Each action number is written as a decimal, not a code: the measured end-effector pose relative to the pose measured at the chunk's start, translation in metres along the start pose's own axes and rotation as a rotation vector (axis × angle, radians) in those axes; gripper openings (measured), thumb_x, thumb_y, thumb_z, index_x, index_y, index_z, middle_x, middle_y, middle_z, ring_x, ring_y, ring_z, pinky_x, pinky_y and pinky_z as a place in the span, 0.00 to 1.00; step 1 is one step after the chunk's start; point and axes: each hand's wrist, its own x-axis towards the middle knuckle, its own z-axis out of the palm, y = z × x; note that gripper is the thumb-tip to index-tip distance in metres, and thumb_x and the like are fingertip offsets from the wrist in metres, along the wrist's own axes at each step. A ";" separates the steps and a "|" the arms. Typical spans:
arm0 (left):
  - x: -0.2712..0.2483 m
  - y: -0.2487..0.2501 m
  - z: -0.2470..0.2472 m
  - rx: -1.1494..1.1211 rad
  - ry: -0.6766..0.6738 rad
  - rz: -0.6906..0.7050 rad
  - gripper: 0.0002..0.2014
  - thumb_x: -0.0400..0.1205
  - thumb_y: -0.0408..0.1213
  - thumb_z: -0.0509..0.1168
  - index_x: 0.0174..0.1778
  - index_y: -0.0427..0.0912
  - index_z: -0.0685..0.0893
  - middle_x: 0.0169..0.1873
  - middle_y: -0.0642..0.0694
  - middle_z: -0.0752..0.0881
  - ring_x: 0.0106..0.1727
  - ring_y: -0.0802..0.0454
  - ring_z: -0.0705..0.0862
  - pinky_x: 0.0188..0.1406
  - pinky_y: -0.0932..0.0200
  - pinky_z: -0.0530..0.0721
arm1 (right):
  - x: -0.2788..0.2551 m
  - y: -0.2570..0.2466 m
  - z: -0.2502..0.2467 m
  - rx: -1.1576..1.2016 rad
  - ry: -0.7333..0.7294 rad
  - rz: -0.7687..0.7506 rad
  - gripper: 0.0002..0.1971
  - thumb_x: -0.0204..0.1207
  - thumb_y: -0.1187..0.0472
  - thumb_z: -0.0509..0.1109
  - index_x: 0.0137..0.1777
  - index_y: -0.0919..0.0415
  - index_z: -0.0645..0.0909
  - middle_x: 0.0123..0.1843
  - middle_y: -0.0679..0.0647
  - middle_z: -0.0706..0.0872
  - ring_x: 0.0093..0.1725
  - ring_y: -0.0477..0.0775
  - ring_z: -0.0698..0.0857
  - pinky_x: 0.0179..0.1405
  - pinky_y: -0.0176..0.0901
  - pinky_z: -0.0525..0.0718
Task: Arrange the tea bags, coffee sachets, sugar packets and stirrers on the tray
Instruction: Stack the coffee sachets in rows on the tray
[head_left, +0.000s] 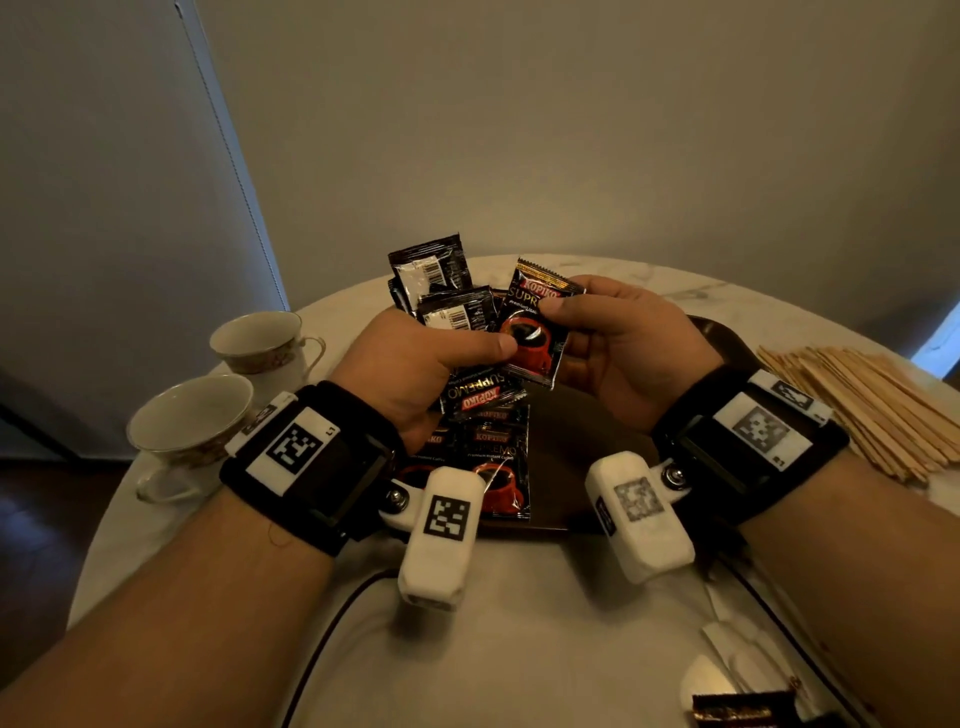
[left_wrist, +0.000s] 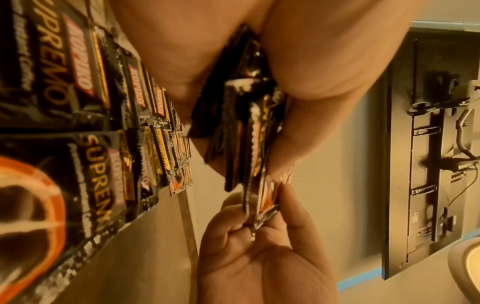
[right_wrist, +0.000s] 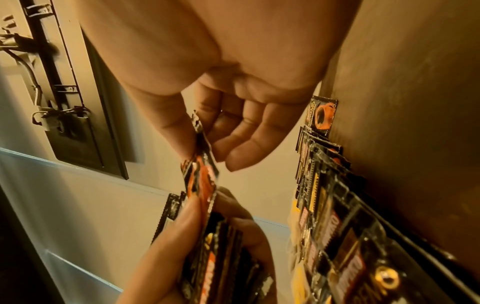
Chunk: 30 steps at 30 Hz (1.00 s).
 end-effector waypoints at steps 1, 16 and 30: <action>0.000 0.000 0.000 0.010 -0.006 0.002 0.19 0.67 0.25 0.77 0.55 0.26 0.88 0.50 0.27 0.92 0.50 0.29 0.93 0.51 0.33 0.92 | 0.000 0.000 0.000 0.003 0.012 0.012 0.08 0.79 0.68 0.71 0.57 0.64 0.85 0.57 0.66 0.92 0.50 0.60 0.93 0.54 0.59 0.90; 0.003 -0.002 -0.001 0.005 0.044 0.028 0.21 0.67 0.29 0.79 0.54 0.24 0.88 0.47 0.30 0.93 0.47 0.35 0.94 0.46 0.40 0.94 | -0.002 0.006 0.003 -0.101 0.235 -0.023 0.11 0.82 0.53 0.74 0.48 0.61 0.86 0.29 0.50 0.82 0.25 0.45 0.78 0.26 0.39 0.85; 0.022 -0.003 -0.016 -0.255 0.184 -0.063 0.05 0.79 0.30 0.75 0.49 0.35 0.89 0.34 0.41 0.91 0.33 0.46 0.91 0.33 0.52 0.90 | 0.024 -0.004 -0.012 -0.065 0.421 0.038 0.09 0.81 0.73 0.65 0.46 0.60 0.83 0.36 0.52 0.91 0.29 0.45 0.88 0.28 0.40 0.85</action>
